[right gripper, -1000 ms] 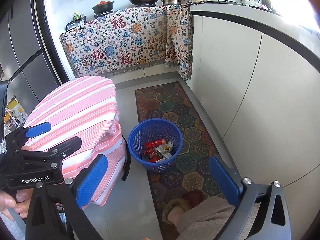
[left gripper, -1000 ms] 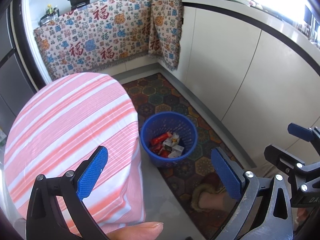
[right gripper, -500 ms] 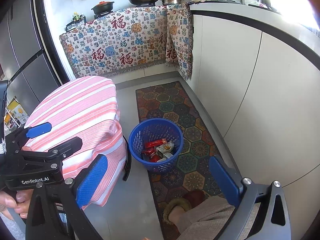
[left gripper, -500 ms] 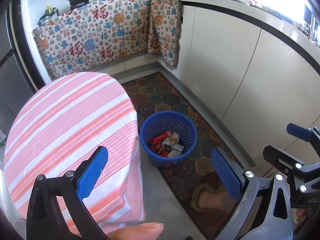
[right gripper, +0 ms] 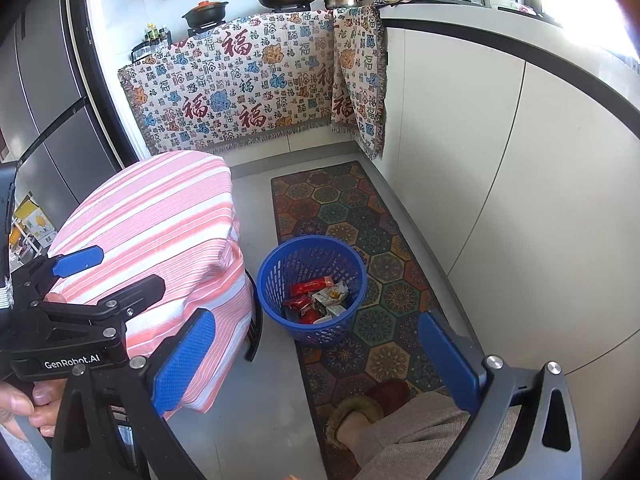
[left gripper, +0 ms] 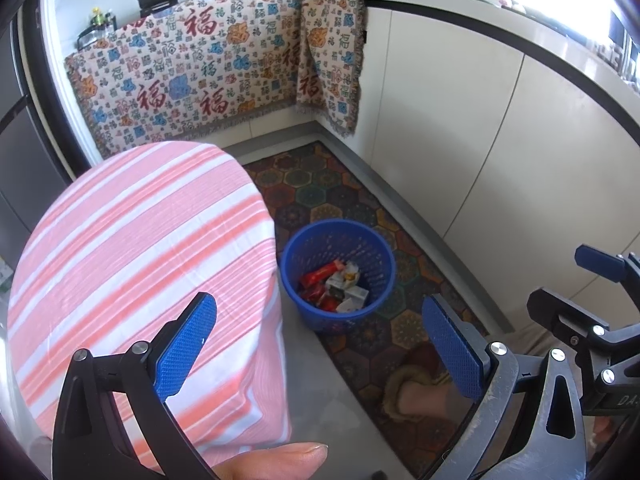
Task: Collect trash
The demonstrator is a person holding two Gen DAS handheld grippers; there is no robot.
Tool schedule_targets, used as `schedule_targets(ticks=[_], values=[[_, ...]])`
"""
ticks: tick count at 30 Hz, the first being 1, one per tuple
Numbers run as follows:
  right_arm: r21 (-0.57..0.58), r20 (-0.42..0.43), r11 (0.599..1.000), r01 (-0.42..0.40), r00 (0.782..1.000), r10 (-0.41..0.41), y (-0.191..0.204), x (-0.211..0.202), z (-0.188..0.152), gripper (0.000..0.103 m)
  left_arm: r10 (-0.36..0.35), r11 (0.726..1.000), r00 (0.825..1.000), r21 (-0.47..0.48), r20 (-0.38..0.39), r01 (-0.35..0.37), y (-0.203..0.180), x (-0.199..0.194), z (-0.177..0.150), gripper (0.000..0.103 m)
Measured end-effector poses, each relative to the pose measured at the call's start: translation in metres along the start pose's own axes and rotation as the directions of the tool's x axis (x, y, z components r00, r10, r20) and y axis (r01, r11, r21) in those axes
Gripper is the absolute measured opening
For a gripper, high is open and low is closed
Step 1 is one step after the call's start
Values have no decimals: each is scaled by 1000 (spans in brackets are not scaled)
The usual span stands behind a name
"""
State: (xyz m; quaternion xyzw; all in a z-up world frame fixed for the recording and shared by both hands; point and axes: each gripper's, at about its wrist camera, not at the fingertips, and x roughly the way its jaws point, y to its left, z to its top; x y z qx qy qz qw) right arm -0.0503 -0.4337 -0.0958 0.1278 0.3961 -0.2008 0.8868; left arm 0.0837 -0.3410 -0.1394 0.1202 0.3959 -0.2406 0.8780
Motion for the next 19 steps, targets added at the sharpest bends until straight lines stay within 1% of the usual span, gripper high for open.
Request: schedule_targets(ticks=[14, 15, 19], values=[[3, -13, 1000, -5, 1000, 5, -3, 9, -2, 103, -7, 1000, 1000, 11, -18, 8, 4, 6, -3, 102], [5, -15, 1000, -4, 1000, 4, -3, 10, -2, 103, -15, 1000, 1000, 10, -14, 15, 5, 5, -3, 102], [3, -18, 1000, 2, 1000, -2, -2, 13, -1, 103, -8, 1000, 1000, 18, 14, 8, 7, 1, -5, 101]])
